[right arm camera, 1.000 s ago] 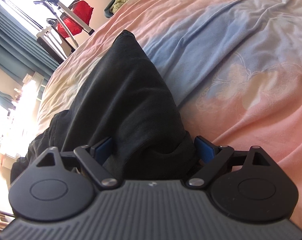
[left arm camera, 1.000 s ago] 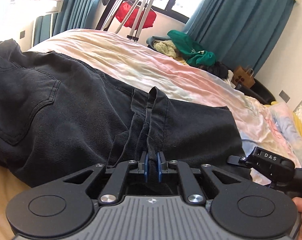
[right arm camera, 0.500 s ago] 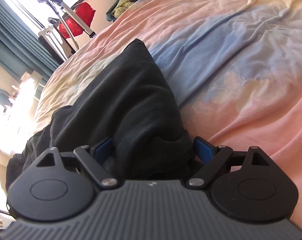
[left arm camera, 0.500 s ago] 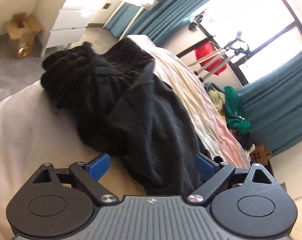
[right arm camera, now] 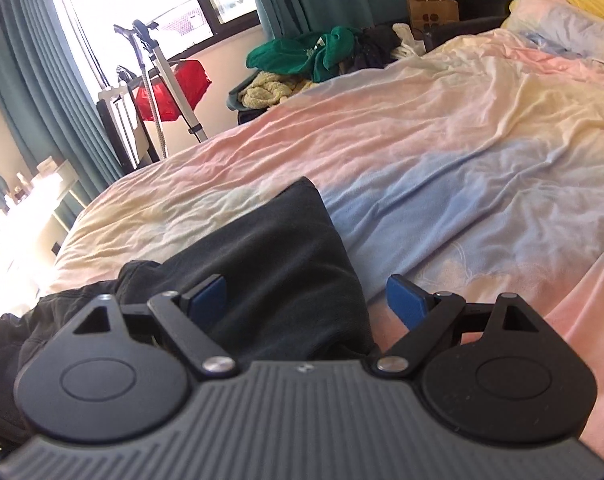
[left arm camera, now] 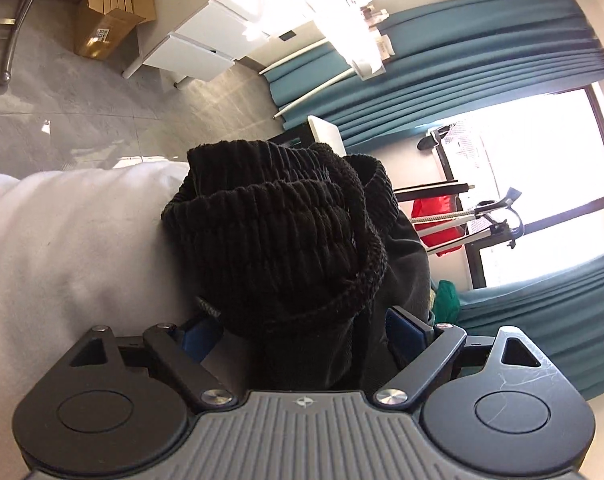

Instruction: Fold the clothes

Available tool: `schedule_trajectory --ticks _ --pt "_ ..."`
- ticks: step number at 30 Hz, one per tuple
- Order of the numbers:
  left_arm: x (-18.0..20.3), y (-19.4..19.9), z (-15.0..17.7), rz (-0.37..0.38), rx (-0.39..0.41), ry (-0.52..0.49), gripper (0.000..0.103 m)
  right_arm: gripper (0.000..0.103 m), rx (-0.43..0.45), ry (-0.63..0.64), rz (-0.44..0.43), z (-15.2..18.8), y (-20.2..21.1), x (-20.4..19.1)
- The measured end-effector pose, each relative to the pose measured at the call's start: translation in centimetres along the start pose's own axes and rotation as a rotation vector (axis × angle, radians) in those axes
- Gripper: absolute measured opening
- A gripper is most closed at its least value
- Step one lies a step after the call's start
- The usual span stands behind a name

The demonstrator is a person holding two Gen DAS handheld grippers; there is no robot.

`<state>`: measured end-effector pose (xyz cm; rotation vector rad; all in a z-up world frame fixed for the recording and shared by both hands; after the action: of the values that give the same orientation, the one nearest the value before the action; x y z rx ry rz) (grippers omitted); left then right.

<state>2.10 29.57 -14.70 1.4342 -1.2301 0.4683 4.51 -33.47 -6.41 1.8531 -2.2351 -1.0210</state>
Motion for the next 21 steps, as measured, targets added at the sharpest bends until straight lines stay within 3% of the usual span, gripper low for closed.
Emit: schedule_trajectory --ticks 3,7,10,11,14,21 --pt "0.2 -1.0 -0.8 -0.037 0.049 -0.002 0.08 0.089 0.003 0.102 -0.067 0.4 -0.3 -2.6" --pt "1.6 -2.8 -1.2 -0.072 0.097 -0.068 0.064 0.089 -0.209 0.158 -0.169 3.0 -3.9 -5.1" --pt "3.9 -2.5 -0.7 -0.079 0.139 -0.151 0.046 0.091 -0.272 0.366 -0.097 5.2 -5.5 -7.4" --pt "4.8 -2.3 -0.5 -0.081 0.154 -0.181 0.034 0.091 -0.262 0.387 -0.088 5.4 -5.3 -7.9" --pt "7.5 -1.6 0.2 -0.085 0.2 -0.272 0.025 0.091 -0.24 0.354 -0.085 5.0 -4.4 -7.7" --pt "14.3 0.2 2.2 -0.089 0.31 -0.481 0.02 0.088 -0.237 0.187 -0.091 2.6 -3.3 -4.2"
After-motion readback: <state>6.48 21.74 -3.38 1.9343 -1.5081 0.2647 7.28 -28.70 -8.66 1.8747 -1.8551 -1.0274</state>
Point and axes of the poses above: each gripper's, at about its wrist camera, not at the fingertips, and y roughly against the way its jaws point, x to its right, z to its underside, the point moved 4 cm from there along -y, roughly the way its jaws point, and after that the axes turned 2 degrees about -z, right-handed, at the moved point
